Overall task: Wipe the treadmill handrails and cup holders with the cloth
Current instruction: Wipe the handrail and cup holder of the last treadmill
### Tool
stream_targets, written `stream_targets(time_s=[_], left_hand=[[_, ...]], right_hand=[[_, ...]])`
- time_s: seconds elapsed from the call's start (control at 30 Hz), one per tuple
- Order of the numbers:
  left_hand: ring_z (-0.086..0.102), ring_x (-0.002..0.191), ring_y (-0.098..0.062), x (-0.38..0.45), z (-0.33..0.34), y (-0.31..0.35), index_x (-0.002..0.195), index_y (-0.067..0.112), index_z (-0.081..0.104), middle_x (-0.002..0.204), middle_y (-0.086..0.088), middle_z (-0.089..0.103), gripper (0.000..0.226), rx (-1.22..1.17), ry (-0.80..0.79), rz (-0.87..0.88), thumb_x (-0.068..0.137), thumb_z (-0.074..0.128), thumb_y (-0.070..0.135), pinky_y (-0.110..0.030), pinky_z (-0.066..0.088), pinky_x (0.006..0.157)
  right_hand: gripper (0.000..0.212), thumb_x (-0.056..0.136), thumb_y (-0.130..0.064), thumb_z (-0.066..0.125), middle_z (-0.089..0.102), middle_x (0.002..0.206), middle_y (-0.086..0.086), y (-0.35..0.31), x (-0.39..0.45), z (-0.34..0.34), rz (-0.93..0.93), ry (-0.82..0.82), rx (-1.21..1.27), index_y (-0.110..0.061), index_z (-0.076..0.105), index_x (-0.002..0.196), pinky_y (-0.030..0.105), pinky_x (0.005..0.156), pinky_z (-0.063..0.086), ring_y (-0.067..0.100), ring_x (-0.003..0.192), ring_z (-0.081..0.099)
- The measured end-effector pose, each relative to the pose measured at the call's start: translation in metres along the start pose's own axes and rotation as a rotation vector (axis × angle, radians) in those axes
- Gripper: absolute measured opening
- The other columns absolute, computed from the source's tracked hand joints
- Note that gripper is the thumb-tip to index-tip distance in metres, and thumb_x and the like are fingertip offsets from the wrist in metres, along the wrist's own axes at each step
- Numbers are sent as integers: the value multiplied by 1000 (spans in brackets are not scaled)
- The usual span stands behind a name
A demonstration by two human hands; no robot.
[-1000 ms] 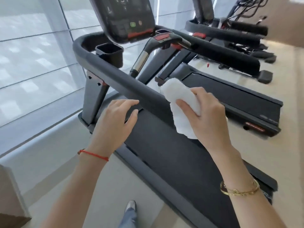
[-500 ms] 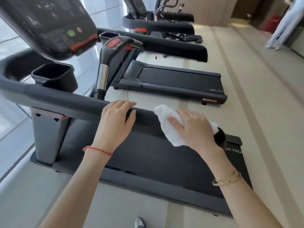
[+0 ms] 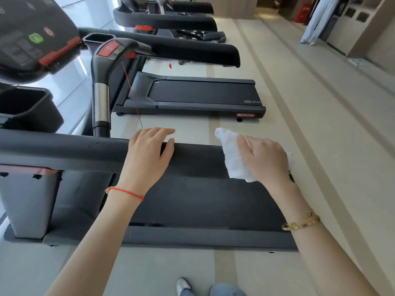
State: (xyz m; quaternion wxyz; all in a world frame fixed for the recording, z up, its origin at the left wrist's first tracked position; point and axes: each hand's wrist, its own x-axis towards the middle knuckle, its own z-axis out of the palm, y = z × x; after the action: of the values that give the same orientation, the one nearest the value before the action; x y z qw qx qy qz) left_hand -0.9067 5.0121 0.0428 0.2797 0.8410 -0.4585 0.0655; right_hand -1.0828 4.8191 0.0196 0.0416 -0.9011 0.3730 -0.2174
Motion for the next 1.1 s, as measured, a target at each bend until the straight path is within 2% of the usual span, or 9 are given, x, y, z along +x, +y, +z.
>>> stream_targets(time_s=[0.1, 0.23, 0.33, 0.5, 0.63, 0.8, 0.93, 1.03, 1.1], left_hand=[[55, 118, -22, 3, 7, 9, 125, 16, 64, 124, 2, 66, 28, -24, 2, 16, 100, 50, 21, -44, 30, 114], [58, 115, -23, 4, 17, 15, 122, 15, 65, 122, 1, 66, 27, -30, -11, 15, 99, 51, 19, -48, 30, 114], [60, 106, -24, 2, 22, 18, 120, 14, 67, 116, 0, 69, 26, -43, 13, 10, 98, 53, 17, -49, 32, 112], [63, 91, -26, -1, 26, 18, 115, 11, 69, 107, -2, 71, 23, -36, 56, 25, 97, 56, 12, -49, 36, 109], [65, 95, -24, -2, 27, 16, 116, 10, 68, 108, -2, 72, 23, -24, 64, 42, 97, 55, 11, -49, 34, 111], [60, 95, -25, -7, 16, 7, 116, 11, 67, 107, 0, 70, 25, -75, 130, 55, 96, 53, 7, -48, 45, 99], [63, 99, -21, -10, -4, -15, 119, 12, 67, 110, 0, 69, 27, -81, 194, 19, 96, 53, 8, -43, 49, 95], [55, 78, -3, -8, -19, -37, 118, 13, 68, 109, 1, 69, 27, -63, 221, 6, 95, 55, 7, -28, 48, 85], [45, 69, 0, -5, -27, -54, 118, 13, 68, 106, 3, 68, 26, -42, 247, -6, 95, 56, 8, -21, 43, 80]], right_hand=[[48, 101, -40, 30, 64, 67, 5, 4, 2, 1, 43, 21, -2, -16, 57, 68, 33, 65, 32, 27, 61, 49], [41, 99, -40, 29, 58, 64, -2, -17, -4, 6, -27, 82, -34, -21, 46, 67, 34, 68, 36, 21, 59, 44], [42, 100, -43, 27, 58, 69, -3, -17, -12, 8, -77, 99, -21, -20, 50, 73, 36, 73, 37, 21, 65, 45], [50, 98, -50, 23, 59, 69, -2, -12, -1, 2, -93, -23, -60, -19, 53, 74, 36, 72, 37, 23, 66, 48], [56, 100, -49, 19, 50, 60, -3, -35, 20, 7, -114, -183, 10, -21, 60, 75, 34, 64, 30, 24, 61, 48], [47, 100, -51, 16, 39, 55, -6, -61, 22, 15, -291, -205, 71, -22, 47, 81, 36, 62, 26, 26, 61, 44], [51, 95, -61, 10, 56, 68, -1, -64, 23, 16, -359, -186, 77, -25, 46, 90, 35, 61, 30, 26, 64, 49], [50, 92, -63, 7, 55, 70, -3, -86, 23, 19, -435, -179, 82, -27, 41, 91, 34, 61, 30, 23, 63, 48], [45, 93, -62, 6, 51, 68, -4, -107, 23, 25, -467, -173, 96, -28, 36, 88, 33, 61, 29, 23, 63, 47]])
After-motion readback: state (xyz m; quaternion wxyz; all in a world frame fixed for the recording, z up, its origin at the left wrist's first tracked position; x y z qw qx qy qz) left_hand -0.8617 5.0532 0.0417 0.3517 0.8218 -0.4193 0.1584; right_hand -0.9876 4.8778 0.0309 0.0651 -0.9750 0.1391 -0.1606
